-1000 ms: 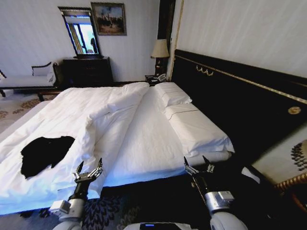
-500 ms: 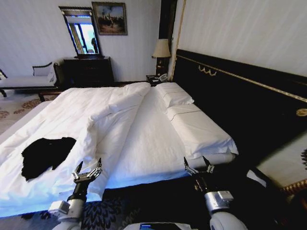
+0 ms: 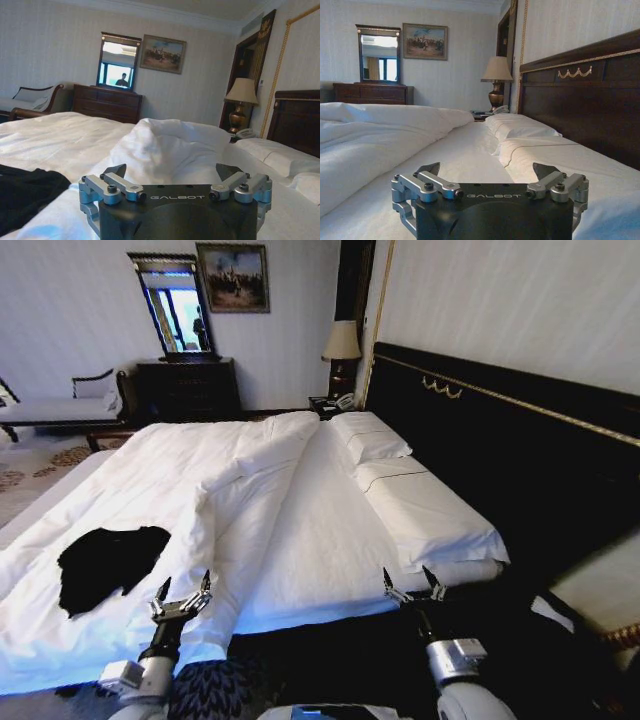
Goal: Fold the clothes on the bed.
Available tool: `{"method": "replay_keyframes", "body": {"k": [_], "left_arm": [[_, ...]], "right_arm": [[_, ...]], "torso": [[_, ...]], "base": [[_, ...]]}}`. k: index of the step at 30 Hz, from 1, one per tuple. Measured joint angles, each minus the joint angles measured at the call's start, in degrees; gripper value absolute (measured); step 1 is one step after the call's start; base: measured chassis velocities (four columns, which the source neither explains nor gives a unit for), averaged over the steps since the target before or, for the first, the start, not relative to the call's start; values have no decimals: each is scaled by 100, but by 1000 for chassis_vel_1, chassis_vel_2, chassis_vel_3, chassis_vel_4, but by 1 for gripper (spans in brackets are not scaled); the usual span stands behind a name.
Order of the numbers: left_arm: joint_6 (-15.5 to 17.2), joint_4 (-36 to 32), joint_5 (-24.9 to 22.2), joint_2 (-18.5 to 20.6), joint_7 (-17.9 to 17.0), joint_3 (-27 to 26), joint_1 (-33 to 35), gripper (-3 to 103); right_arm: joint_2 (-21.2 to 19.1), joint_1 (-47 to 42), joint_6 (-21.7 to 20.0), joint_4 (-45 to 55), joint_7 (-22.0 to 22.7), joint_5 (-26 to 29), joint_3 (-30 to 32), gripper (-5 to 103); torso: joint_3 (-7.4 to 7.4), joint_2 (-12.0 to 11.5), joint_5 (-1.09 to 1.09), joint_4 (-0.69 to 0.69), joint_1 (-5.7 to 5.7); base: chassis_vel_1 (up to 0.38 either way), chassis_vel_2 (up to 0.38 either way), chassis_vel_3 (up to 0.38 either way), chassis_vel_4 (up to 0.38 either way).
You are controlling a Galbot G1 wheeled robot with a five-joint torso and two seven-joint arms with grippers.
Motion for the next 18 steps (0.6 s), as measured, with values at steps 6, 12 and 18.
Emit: {"method": "replay_keyframes", "body": {"k": [6, 12, 18], "left_arm": [[-16, 4, -9, -10, 5, -4, 14, 100], [-19, 9, -13, -9, 8, -5, 13, 100], [-19, 11, -13, -6, 10, -4, 10, 100]], "right_arm": [[-6, -5, -1, 4, 1, 4, -1, 100], [-4, -3, -3, 8, 3, 7, -1, 100], [-1, -4, -3, 18, 5, 10, -1, 100]], "torso": [[0, 0, 0, 0, 0], [0, 0, 0, 0, 0], [0, 0, 0, -1, 0]], "base": [[82, 67, -75, -69], [70, 58, -77, -70], [70, 74, -72, -79]]}}
